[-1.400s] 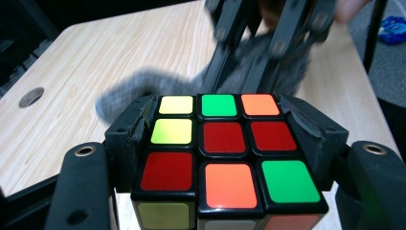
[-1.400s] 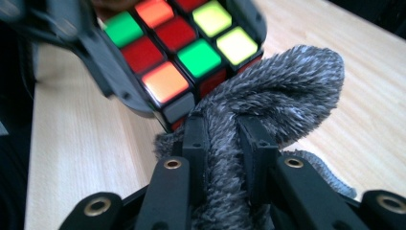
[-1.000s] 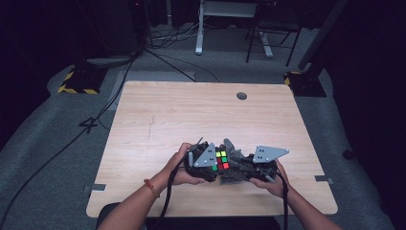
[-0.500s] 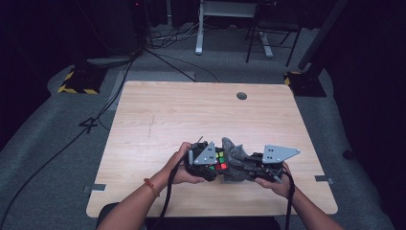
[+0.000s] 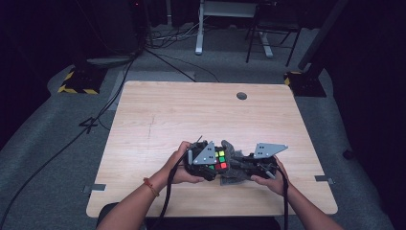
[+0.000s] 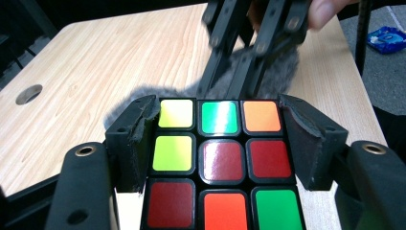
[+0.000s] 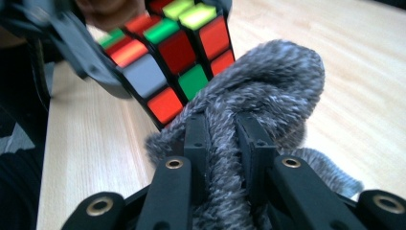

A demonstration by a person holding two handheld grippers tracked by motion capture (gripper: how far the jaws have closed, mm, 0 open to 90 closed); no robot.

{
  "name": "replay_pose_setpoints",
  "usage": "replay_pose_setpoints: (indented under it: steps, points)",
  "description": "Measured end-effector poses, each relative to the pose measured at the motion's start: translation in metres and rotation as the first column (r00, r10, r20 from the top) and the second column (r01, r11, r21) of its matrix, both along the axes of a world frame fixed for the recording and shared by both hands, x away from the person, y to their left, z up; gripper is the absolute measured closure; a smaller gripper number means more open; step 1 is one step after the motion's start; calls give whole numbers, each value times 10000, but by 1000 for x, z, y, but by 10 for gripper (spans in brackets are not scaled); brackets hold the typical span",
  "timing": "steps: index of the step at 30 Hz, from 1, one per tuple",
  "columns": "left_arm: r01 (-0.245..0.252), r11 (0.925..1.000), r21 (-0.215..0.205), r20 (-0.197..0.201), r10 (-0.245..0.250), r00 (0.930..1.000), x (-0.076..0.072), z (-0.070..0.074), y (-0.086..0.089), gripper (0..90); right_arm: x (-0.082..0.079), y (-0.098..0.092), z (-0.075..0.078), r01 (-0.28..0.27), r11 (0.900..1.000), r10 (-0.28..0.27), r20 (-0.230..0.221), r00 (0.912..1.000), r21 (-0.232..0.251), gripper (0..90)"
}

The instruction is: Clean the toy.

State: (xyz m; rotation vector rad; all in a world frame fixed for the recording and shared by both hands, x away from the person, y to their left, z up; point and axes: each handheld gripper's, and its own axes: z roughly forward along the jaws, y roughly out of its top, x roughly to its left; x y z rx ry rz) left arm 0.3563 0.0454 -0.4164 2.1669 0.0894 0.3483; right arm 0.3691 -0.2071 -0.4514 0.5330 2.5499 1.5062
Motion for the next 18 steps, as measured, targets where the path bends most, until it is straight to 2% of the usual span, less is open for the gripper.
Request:
replay_pose_setpoints:
  steps: [2,4,5,7,9,10,12,15,18]
  points:
    - [16,10000,-3,45,-16,10000,-1,0,-1,340,1,2,-4,1,9997,-5,-148,9999,-227,766]
    - [138,9997,-196,98,-136,9999,-2,3,0,341,3,6,-9,54,9972,-71,-222,9997,-751,766]
    - [156,9995,-276,90,-154,9998,-2,4,1,341,3,7,-12,8,9972,-41,-439,9990,-753,766]
    - [134,9994,-311,99,-131,9999,-3,5,1,341,3,10,-17,-125,9951,69,-571,9983,-982,766]
    - [164,9994,-299,72,-162,9998,-2,4,1,341,2,12,-18,-314,9963,264,-635,9976,-801,766]
    - [151,9992,-361,-8,-152,9999,-1,3,2,340,2,12,-16,-487,9977,455,-677,9967,-473,768]
    - [184,9988,-446,-156,-191,9997,1,3,5,340,1,10,-12,-514,9979,492,-541,9973,-391,769]
    - [53,10000,-71,-111,-54,9999,2,-3,3,338,2,3,-9,-527,9984,541,-664,9963,216,771]
    - [176,9997,160,-156,-173,9997,2,-7,0,339,-1,3,-5,-578,9979,591,-482,9971,274,776]
